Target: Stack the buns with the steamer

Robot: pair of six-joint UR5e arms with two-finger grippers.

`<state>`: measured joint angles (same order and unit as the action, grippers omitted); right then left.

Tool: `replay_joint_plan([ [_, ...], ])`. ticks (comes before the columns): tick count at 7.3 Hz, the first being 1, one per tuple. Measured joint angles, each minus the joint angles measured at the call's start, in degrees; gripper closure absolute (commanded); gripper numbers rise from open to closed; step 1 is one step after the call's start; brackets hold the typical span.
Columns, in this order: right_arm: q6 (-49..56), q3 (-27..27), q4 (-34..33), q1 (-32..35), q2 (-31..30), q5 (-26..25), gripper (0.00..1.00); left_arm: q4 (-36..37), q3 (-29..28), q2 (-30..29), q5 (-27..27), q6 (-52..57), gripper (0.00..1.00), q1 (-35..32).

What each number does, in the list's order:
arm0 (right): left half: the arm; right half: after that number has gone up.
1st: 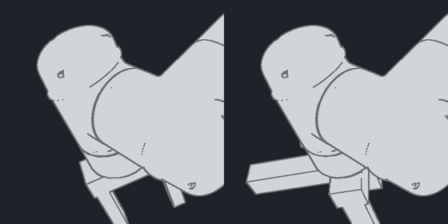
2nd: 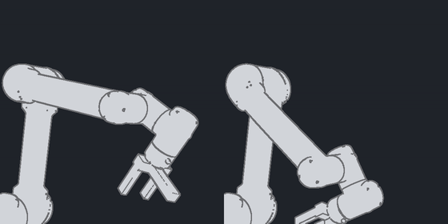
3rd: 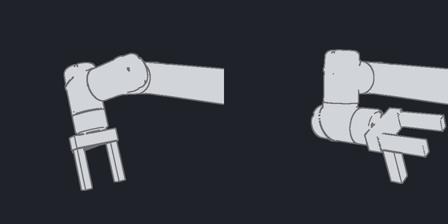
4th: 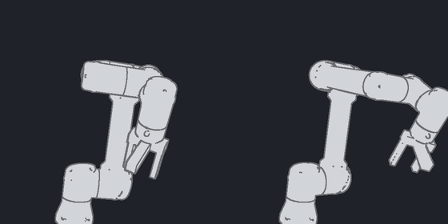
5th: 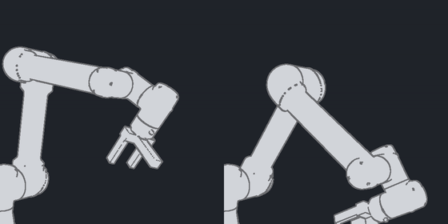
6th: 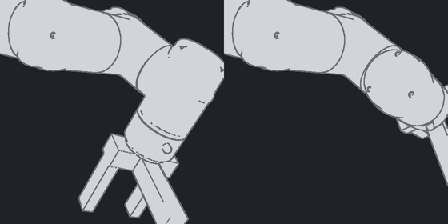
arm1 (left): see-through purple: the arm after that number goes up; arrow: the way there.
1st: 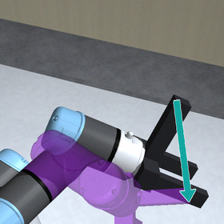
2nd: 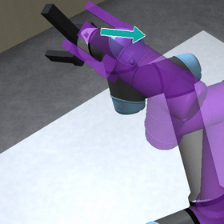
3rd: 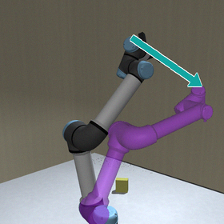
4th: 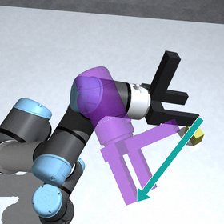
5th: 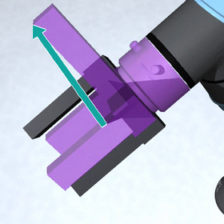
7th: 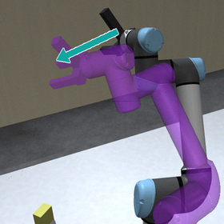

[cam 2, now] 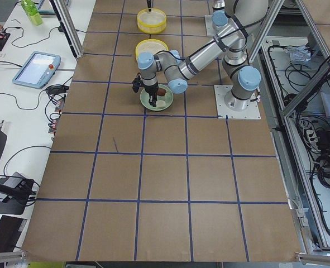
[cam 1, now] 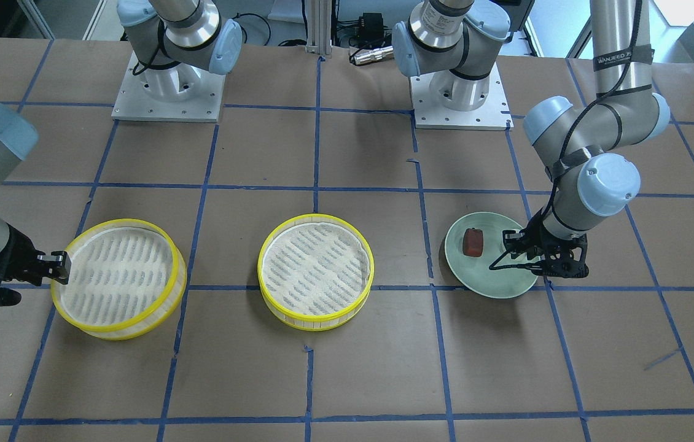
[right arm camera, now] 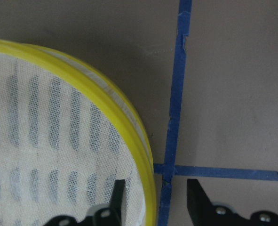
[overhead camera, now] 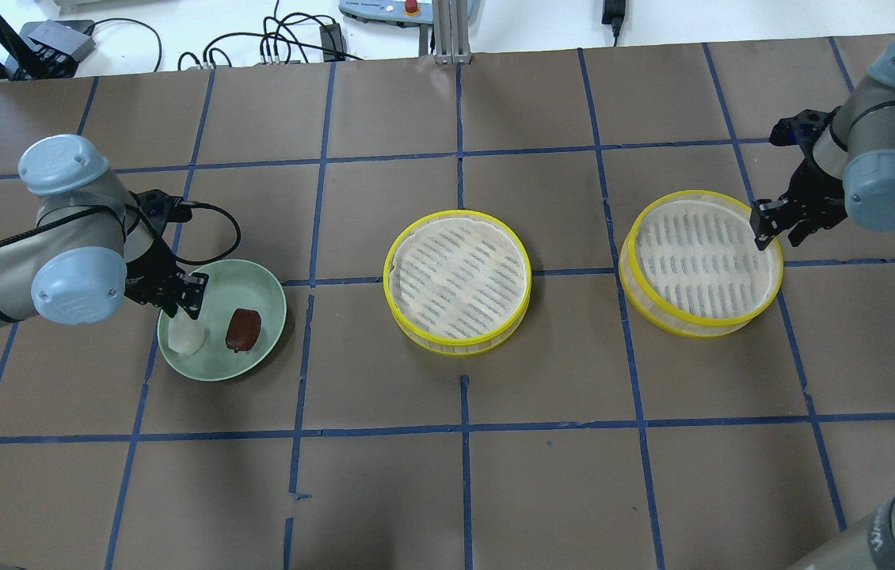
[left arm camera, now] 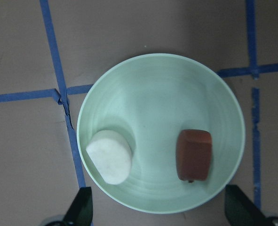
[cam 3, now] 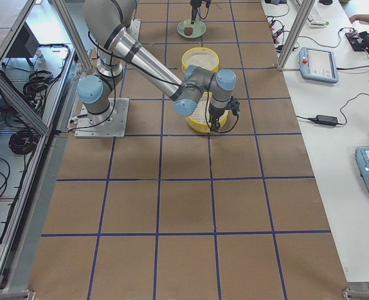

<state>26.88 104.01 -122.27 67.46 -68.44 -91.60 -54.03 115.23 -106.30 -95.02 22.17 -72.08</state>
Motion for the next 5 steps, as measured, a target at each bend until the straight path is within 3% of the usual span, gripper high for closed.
replay_joint_plan([
  [1, 0.01, 0.3, -0.06, -0.15, 0.02, 0.01, 0.92, -0.08, -0.31, 1.14, 0.05, -0.91, 0.99, -0.3],
  [3, 0.01, 0.43, 0.26, -0.28, -0.03, -0.02, 0.93, -3.94, -1.53, 6.83, 0.54, -5.58, 0.99, -2.58],
  [5, -0.2, -0.89, 1.89, -0.31, -0.96, -0.35, 0.93, -10.85, -5.85, 10.22, 1.7, -14.33, 0.98, -9.05],
])
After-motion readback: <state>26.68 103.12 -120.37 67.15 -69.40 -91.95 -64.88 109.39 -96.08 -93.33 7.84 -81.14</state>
